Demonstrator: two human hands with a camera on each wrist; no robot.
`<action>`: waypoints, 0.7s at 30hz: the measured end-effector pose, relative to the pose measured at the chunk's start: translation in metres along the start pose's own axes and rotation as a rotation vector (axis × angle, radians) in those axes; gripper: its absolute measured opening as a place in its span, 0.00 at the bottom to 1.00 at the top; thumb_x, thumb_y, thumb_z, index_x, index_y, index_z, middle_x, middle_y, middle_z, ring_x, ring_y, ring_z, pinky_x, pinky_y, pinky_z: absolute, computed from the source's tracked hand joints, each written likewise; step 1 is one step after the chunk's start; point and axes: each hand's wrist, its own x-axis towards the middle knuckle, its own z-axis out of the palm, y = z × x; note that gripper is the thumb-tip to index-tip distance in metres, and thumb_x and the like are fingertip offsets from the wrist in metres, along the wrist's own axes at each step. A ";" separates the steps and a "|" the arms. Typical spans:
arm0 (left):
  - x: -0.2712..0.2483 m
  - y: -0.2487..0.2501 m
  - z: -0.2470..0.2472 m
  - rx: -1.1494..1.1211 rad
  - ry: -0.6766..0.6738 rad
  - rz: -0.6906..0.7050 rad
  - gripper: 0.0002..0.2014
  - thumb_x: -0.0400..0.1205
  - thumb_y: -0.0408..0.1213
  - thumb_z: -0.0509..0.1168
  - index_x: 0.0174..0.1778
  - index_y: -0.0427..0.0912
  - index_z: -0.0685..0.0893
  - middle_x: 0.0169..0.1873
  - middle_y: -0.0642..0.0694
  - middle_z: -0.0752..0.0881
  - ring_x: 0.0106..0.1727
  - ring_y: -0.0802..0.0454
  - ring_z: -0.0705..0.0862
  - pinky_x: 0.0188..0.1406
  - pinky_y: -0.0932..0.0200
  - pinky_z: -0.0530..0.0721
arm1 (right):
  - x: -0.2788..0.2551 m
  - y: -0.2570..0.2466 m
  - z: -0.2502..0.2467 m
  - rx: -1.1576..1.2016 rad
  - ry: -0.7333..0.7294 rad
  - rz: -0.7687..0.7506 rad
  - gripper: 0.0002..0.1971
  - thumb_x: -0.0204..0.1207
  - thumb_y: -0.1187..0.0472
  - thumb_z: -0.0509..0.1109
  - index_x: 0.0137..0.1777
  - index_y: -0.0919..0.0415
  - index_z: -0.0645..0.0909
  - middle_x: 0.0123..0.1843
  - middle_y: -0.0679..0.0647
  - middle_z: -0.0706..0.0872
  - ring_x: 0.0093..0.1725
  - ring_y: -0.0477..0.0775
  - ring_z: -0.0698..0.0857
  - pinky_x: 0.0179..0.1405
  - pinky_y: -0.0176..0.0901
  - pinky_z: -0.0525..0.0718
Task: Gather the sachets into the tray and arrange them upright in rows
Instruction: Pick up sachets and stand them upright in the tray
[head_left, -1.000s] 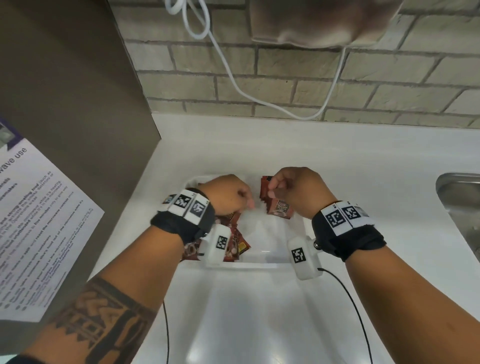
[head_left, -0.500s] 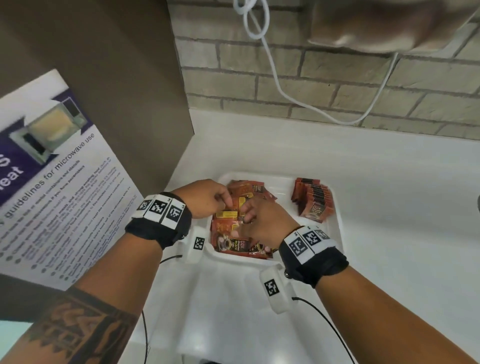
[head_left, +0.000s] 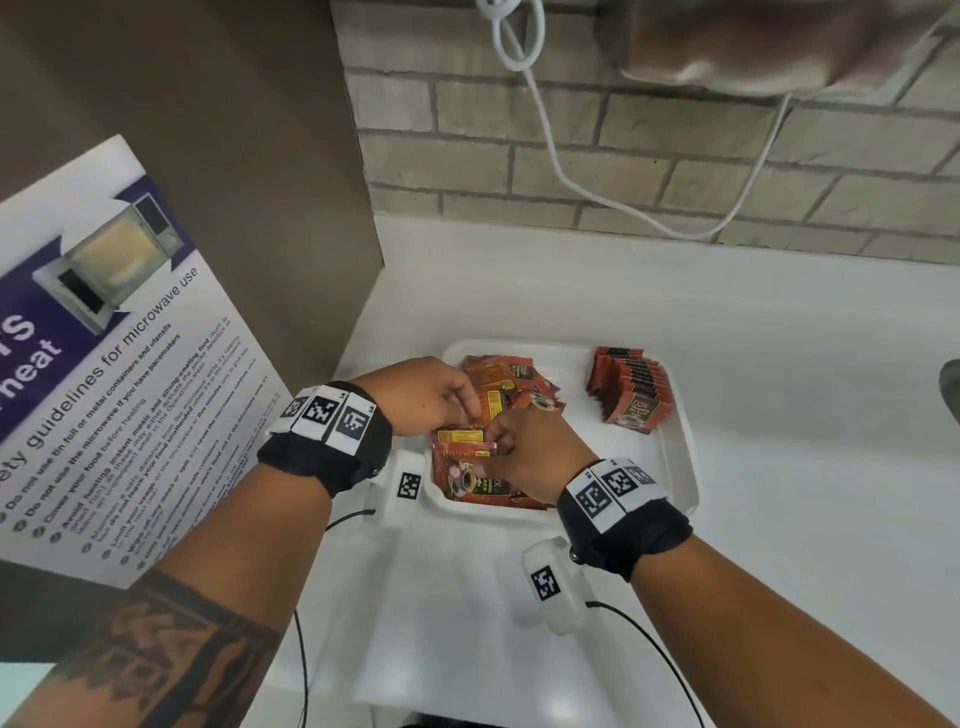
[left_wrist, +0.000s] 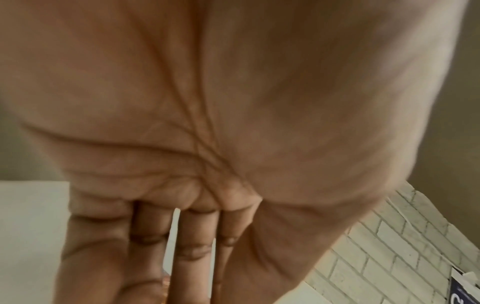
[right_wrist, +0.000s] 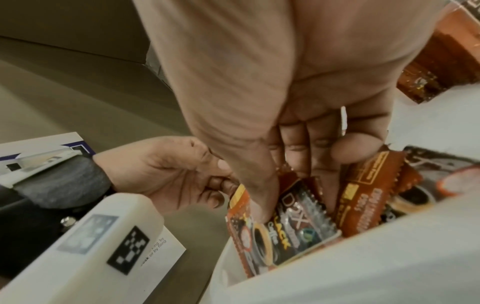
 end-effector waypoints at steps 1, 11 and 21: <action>0.000 0.001 0.000 -0.007 -0.002 -0.004 0.09 0.82 0.32 0.68 0.52 0.49 0.91 0.47 0.50 0.92 0.52 0.50 0.90 0.60 0.51 0.87 | 0.000 0.000 0.000 0.004 0.007 0.002 0.14 0.73 0.55 0.80 0.55 0.56 0.85 0.43 0.49 0.88 0.42 0.49 0.86 0.39 0.38 0.80; 0.005 0.006 -0.011 -0.143 0.137 -0.026 0.13 0.83 0.23 0.60 0.53 0.38 0.89 0.45 0.43 0.90 0.40 0.53 0.85 0.30 0.67 0.79 | 0.000 0.007 -0.017 0.211 0.057 0.041 0.06 0.72 0.55 0.81 0.43 0.51 0.86 0.38 0.46 0.88 0.33 0.42 0.83 0.35 0.35 0.79; 0.016 0.001 -0.010 -0.056 0.275 0.009 0.13 0.84 0.26 0.61 0.49 0.44 0.90 0.49 0.48 0.90 0.47 0.52 0.86 0.45 0.62 0.82 | -0.003 0.019 -0.036 0.350 0.083 0.096 0.03 0.72 0.61 0.80 0.41 0.57 0.88 0.37 0.49 0.89 0.35 0.45 0.85 0.41 0.38 0.82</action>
